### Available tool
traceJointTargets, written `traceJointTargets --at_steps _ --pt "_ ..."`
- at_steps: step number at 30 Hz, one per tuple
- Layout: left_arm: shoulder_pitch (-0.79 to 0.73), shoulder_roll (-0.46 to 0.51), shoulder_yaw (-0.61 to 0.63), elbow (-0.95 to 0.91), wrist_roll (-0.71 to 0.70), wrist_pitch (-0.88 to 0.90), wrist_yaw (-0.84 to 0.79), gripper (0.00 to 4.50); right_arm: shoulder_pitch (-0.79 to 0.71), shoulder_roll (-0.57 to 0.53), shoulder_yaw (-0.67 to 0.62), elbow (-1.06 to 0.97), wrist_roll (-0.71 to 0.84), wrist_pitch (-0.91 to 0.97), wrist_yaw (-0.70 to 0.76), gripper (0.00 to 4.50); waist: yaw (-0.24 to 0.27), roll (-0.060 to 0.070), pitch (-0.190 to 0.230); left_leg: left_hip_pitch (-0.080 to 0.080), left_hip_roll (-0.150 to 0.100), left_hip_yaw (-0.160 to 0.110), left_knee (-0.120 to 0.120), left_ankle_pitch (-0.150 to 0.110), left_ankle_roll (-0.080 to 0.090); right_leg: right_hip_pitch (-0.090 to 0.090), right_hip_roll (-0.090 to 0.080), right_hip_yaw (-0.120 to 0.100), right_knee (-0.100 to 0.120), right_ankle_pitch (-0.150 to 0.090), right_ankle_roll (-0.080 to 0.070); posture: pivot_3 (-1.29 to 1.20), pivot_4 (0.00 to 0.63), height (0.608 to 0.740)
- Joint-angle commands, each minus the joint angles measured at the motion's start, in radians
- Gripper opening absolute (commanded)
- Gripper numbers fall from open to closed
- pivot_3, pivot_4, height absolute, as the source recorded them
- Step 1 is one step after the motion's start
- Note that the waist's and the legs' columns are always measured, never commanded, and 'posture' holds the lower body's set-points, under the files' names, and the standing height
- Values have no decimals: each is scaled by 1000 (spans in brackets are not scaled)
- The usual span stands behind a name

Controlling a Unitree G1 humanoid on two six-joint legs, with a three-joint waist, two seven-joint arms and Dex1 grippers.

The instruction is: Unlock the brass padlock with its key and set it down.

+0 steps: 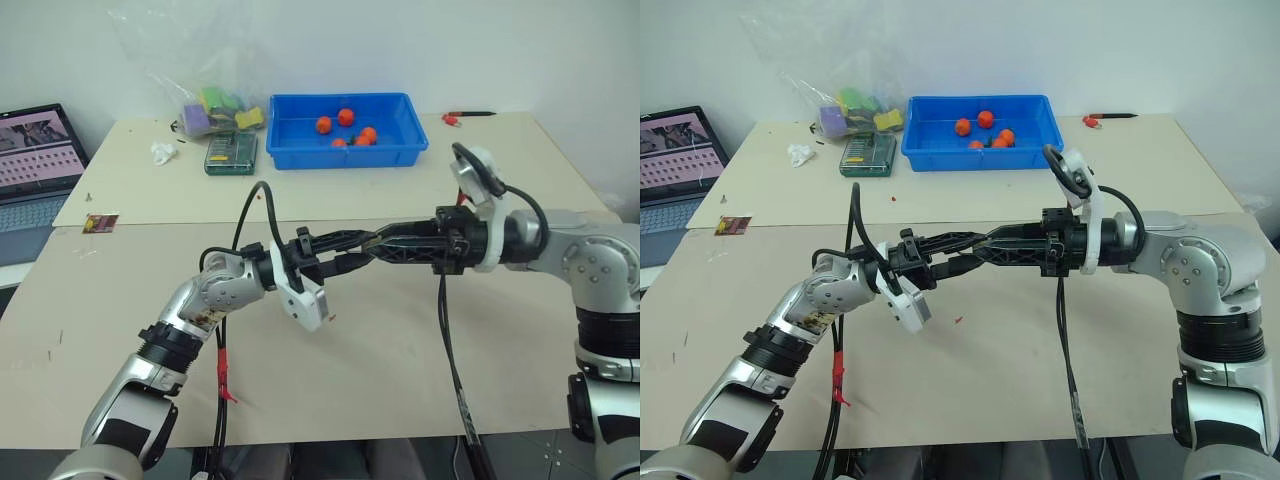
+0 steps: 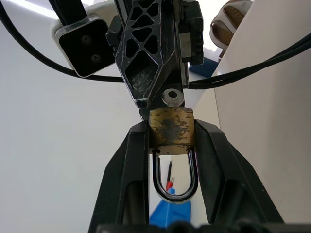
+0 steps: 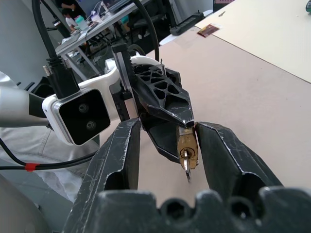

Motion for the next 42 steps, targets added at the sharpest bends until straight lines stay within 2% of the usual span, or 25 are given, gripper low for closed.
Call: traceJointTargets --at_steps 1,4,9,10,11,19,21,22,28,29,35,40,41,42 --pt "-27 -4 20 -12 1 2 10 819 0 1 3 -35 -6 -15 6 2243 0 0 0 0 0 0 0 0 0 0 0 0 0 0 0 0 150 740" --pt "-28 -5 23 -13 -3 9 11 819 0 1 17 -29 -21 -24 10 2243 -1 0 0 0 0 0 0 0 0 0 0 0 0 0 0 0 150 740" --pt "-34 -5 26 -15 -3 11 13 819 -15 21 14 -26 -14 -19 8 924 0 0 0 0 0 0 0 0 0 0 0 0 0 0 0 0 150 740" --pt "-35 -5 27 -15 -3 10 14 819 -15 20 16 -26 -20 -22 10 466 0 0 0 0 0 0 0 0 0 0 0 0 0 0 0 0 150 740" --pt "-36 -5 27 -14 -2 10 14 819 -16 21 16 -24 -23 -24 11 225 0 0 0 0 0 0 0 0 0 0 0 0 0 0 0 0 150 740" --pt "-26 -6 31 -13 -29 35 7 819 -16 15 23 -22 -49 -46 27 153 -1 0 0 0 0 0 0 0 0 0 0 0 0 0 0 0 150 740" --pt "-17 -4 23 -11 -97 71 -30 1828 -17 14 23 -20 -56 -51 32 153 -1 0 0 0 0 0 0 0 0 0 0 0 0 0 0 0 150 740" --pt "-15 -3 23 -10 -112 78 -38 1939 -18 15 23 -17 -58 -52 35 153 -1 0 0 0 0 0 0 0 0 0 0 0 0 0 0 0 150 740" --pt "16 22 34 8 -160 184 -91 4253 -24 10 27 -1 -71 -62 52 153 -3 0 0 0 0 0 0 0 0 0 0 0 0 0 0 0 150 740" --pt "29 32 32 8 -178 204 -113 4485 -26 8 24 3 -72 -62 57 153 -5 0 0 0 0 0 0 0 0 0 0 0 0 0 0 0 150 740" --pt "94 70 50 21 -259 270 -195 4485 -43 -1 15 22 -86 -67 82 153 -3 0 0 0 0 0 0 0 0 0 0 0 0 0 0 0 150 740" --pt "87 30 119 -43 -481 553 -265 4485 -42 -9 2 29 -90 -72 89 153 -1 0 0 0 0 -1 0 0 0 0 0 0 0 0 0 0 150 740" --pt "84 19 131 -68 -526 613 -276 3965 -38 -9 1 25 -89 -72 90 153 -1 0 0 0 0 -1 0 0 0 0 0 0 1 0 0 0 150 740" --pt "82 9 140 -97 -575 684 -290 3827 -32 -10 1 22 -89 -74 91 153 -2 0 0 0 1 -1 0 0 1 0 0 0 1 0 0 0 150 740"
